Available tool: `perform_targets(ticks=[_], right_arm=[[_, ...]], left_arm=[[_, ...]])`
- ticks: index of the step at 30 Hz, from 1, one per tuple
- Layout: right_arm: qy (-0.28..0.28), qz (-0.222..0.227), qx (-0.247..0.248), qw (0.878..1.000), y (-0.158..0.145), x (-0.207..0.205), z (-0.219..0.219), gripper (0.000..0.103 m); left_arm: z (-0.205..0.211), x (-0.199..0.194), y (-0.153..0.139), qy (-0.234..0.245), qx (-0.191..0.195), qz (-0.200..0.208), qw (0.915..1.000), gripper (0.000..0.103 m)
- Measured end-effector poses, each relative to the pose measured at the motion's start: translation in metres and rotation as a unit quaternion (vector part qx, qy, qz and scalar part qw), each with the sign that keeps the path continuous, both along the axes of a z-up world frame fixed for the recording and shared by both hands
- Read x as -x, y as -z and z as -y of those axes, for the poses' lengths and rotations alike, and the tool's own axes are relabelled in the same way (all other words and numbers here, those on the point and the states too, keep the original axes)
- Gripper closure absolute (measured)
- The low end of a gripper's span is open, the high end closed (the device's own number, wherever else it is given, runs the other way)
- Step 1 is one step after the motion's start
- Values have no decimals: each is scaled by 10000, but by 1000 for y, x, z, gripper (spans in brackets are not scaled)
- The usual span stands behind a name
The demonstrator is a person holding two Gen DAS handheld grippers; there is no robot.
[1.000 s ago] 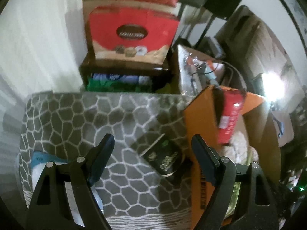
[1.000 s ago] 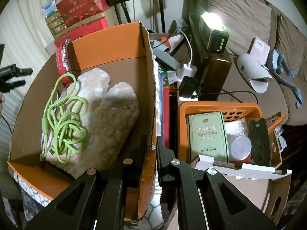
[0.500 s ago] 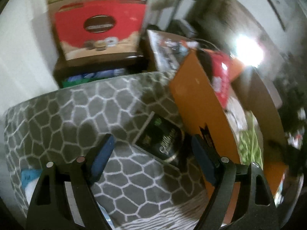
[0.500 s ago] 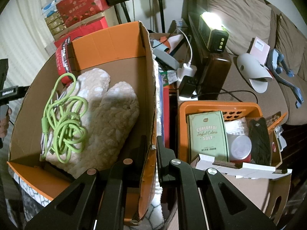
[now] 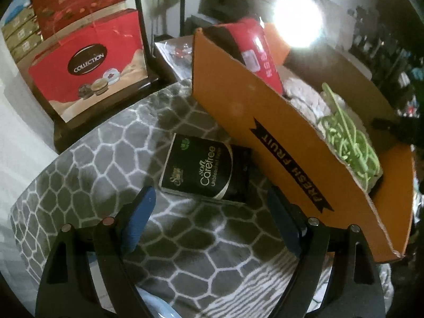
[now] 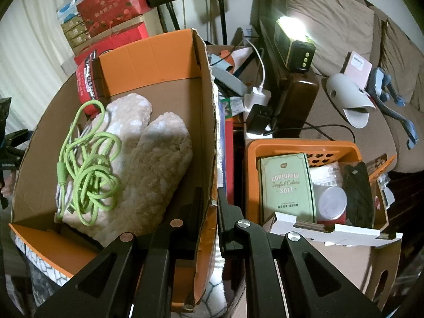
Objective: Organize objects
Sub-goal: 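Move the left gripper to the black Carefree tissue box and grasp it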
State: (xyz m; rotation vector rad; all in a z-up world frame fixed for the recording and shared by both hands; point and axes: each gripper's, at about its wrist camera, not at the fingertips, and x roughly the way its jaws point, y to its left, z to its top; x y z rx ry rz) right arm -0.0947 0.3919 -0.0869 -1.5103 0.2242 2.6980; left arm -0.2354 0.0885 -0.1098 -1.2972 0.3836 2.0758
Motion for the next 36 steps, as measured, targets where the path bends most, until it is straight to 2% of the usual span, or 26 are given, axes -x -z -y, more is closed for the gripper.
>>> perform_targets(ticks=[5,10,15,20,26,32,36], right_arm=[[-10,11,-36,10000,2,0,-1,94],[-11,25,-46,10000,2,0,0,94],[-14,28,-66,10000,2,0,0,94],[-9,28,-62,10000,2,0,1,94],[-20,34,-71,10000,2,0,1,94],[-14,33,-69,10000,2,0,1,94],[-18,37,-69,10000,2,0,1,94]], left_arm=[[-10,4,8,104,303,-45,9995,19],[-16,9,14,6,585,-159,9982,19],[-15,14,13,-234,509,-122,9984,19],[-13,20,15,-391,435,87,9982,19],[-16,19,16,-410,501,-62,9979,20],[-17,25,24,-487,613,54,9969,19],[-15,25,25,-583,431,-38,9974,21]])
